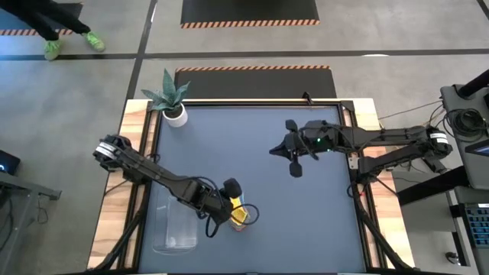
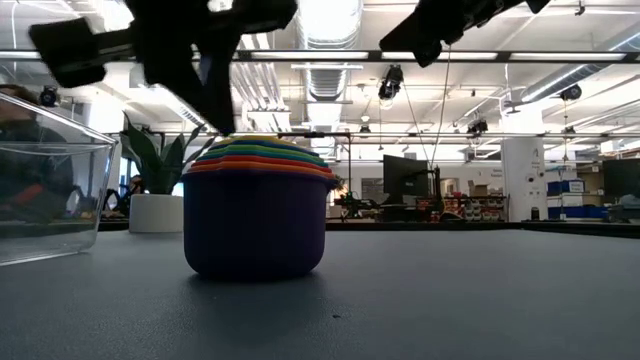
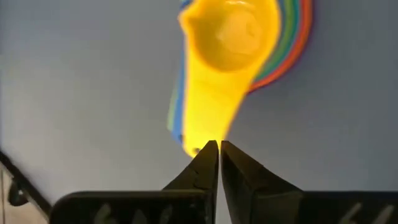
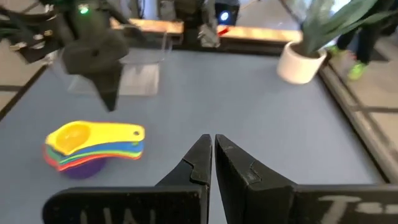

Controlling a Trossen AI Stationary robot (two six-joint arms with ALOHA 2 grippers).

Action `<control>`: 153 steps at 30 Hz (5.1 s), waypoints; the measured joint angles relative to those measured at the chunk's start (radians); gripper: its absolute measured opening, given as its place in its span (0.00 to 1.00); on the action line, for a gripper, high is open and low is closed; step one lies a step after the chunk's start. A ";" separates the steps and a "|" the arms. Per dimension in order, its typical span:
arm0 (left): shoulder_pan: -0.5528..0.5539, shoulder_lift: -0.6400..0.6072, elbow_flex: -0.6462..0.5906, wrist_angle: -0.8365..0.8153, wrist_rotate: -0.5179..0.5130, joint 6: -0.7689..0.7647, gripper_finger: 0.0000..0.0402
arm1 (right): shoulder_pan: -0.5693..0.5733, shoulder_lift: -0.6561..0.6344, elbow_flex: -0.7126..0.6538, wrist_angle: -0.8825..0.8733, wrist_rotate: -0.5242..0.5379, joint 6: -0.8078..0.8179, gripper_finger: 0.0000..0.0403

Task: Nest measuring cups in basket
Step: Stack the yellow measuring cup on top of the blue measuring cup

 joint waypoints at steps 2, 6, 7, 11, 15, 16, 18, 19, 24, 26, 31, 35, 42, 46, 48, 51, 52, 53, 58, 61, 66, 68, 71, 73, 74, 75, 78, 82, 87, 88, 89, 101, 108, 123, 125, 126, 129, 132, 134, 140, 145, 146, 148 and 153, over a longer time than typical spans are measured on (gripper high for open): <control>-0.006 0.000 -0.022 0.000 0.001 -0.010 0.00 | 0.019 0.014 -0.014 0.001 0.000 0.015 0.02; -0.010 0.003 -0.080 0.026 0.008 -0.081 0.00 | 0.045 0.055 -0.055 0.009 0.000 0.046 0.02; -0.010 0.003 -0.091 0.046 0.012 -0.102 0.00 | 0.051 0.070 -0.065 0.015 0.000 0.057 0.02; -0.010 0.001 -0.123 0.137 0.009 -0.150 0.00 | 0.072 0.145 -0.098 0.063 0.001 0.092 0.02; -0.010 0.002 -0.125 0.167 0.008 -0.151 0.00 | 0.096 0.250 -0.111 0.157 0.001 0.102 0.02; -0.010 0.002 -0.125 0.162 0.008 -0.151 0.00 | 0.100 0.275 -0.111 0.181 0.001 0.102 0.02; -0.010 0.002 -0.126 0.154 0.007 -0.151 0.00 | 0.104 0.319 -0.111 0.201 0.000 0.101 0.02; -0.009 0.002 -0.126 0.152 0.007 -0.151 0.00 | 0.104 0.337 -0.111 0.214 0.000 0.101 0.02; -0.010 0.000 -0.126 0.146 0.006 -0.151 0.00 | 0.103 0.401 -0.091 0.214 0.001 0.102 0.02; -0.010 -0.002 -0.126 0.141 0.006 -0.150 0.00 | 0.103 0.409 -0.085 0.213 0.001 0.101 0.02; -0.012 -0.007 -0.126 0.140 0.005 -0.151 0.00 | 0.103 0.399 -0.083 0.211 0.001 0.097 0.02; -0.014 -0.021 -0.126 0.139 0.004 -0.151 0.00 | 0.103 0.383 -0.083 0.212 0.001 0.095 0.02; -0.018 -0.053 -0.126 0.147 -0.004 -0.151 0.00 | 0.105 0.371 -0.083 0.213 0.001 0.094 0.02; -0.019 -0.051 -0.126 0.185 -0.052 -0.132 0.00 | 0.114 0.383 -0.083 0.240 0.001 0.094 0.02; -0.018 -0.049 -0.126 0.216 -0.100 -0.122 0.00 | 0.124 0.393 -0.085 0.258 0.001 0.089 0.02; -0.018 -0.044 -0.126 0.230 -0.109 -0.104 0.00 | 0.139 0.409 -0.086 0.293 0.000 0.080 0.02; -0.018 -0.040 -0.126 0.230 -0.106 -0.106 0.00 | 0.144 0.410 -0.086 0.291 0.001 0.074 0.02; -0.018 -0.036 -0.126 0.238 -0.108 -0.115 0.00 | 0.149 0.410 -0.087 0.291 0.001 0.069 0.02; -0.019 -0.010 -0.054 0.205 -0.115 -0.115 0.00 | 0.160 0.407 -0.087 0.296 0.001 0.066 0.02; -0.012 0.015 0.008 0.104 -0.060 -0.139 0.00 | 0.160 0.407 -0.087 0.297 0.001 0.062 0.02; 0.014 0.051 0.086 -0.032 0.026 -0.286 0.00 | 0.160 0.407 -0.098 0.297 0.001 0.058 0.02; 0.015 0.058 0.113 -0.051 0.026 -0.310 0.00 | 0.160 0.407 -0.102 0.296 0.001 0.044 0.02; 0.021 0.064 0.164 -0.102 0.033 -0.343 0.00 | 0.160 0.407 -0.111 0.296 0.002 0.037 0.02; 0.037 0.072 0.202 -0.151 0.064 -0.379 0.00 | 0.160 0.408 -0.116 0.296 0.002 0.043 0.02; 0.048 0.074 0.217 -0.169 0.086 -0.403 0.00 | 0.160 0.408 -0.119 0.296 0.002 0.047 0.02; 0.059 0.076 0.229 -0.178 0.112 -0.429 0.00 | 0.160 0.408 -0.123 0.296 0.003 0.051 0.02; 0.093 0.077 0.242 -0.181 0.191 -0.525 0.00 | 0.160 0.408 -0.132 0.295 0.003 0.067 0.02; 0.115 0.077 0.224 -0.172 0.247 -0.672 0.00 | 0.164 0.408 -0.135 0.296 0.003 0.094 0.02; 0.114 0.077 0.201 -0.155 0.278 -0.826 0.00 | 0.169 0.408 -0.135 0.296 0.003 0.108 0.02; 0.114 0.077 0.192 -0.147 0.291 -0.854 0.00 | 0.170 0.409 -0.135 0.296 0.003 0.108 0.02; 0.114 0.077 0.186 -0.145 0.298 -0.879 0.00 | 0.171 0.409 -0.136 0.296 0.003 0.107 0.02; 0.141 0.077 0.129 -0.128 0.322 -1.062 0.00 | 0.173 0.409 -0.145 0.296 0.003 0.102 0.02; 0.141 0.077 0.108 -0.113 0.325 -1.095 0.00 | 0.178 0.409 -0.145 0.296 0.001 0.104 0.02; 0.149 0.077 0.049 -0.039 0.324 -1.101 0.00 | 0.191 0.409 -0.145 0.295 0.001 0.113 0.02; 0.149 0.077 0.045 -0.027 0.324 -1.101 0.00 | 0.191 0.409 -0.145 0.295 0.001 0.113 0.02; 0.148 0.077 0.044 -0.025 0.324 -1.101 0.00 | 0.191 0.409 -0.145 0.295 0.002 0.113 0.02; 0.148 0.077 0.044 -0.019 0.323 -1.100 0.00 | 0.190 0.409 -0.145 0.295 0.002 0.113 0.02; 0.148 0.077 0.044 -0.010 0.323 -1.098 0.00 | 0.190 0.409 -0.145 0.294 0.002 0.113 0.02; 0.148 0.077 0.044 -0.004 0.322 -1.090 0.00 | 0.190 0.409 -0.145 0.294 0.002 0.117 0.02; 0.148 0.077 0.044 -0.004 0.292 -1.050 0.00 | 0.190 0.409 -0.145 0.294 0.002 0.119 0.02; 0.148 0.077 0.067 -0.030 0.266 -0.994 0.00 | 0.190 0.409 -0.145 0.294 0.002 0.119 0.02; 0.148 0.077 0.075 -0.047 0.263 -0.985 0.00 | 0.190 0.409 -0.145 0.294 0.002 0.119 0.02; 0.148 0.077 0.083 -0.071 0.264 -0.985 0.00 | 0.190 0.409 -0.145 0.294 0.002 0.119 0.02; 0.148 0.077 0.080 -0.079 0.266 -0.998 0.00 | 0.190 0.409 -0.145 0.294 0.002 0.119 0.02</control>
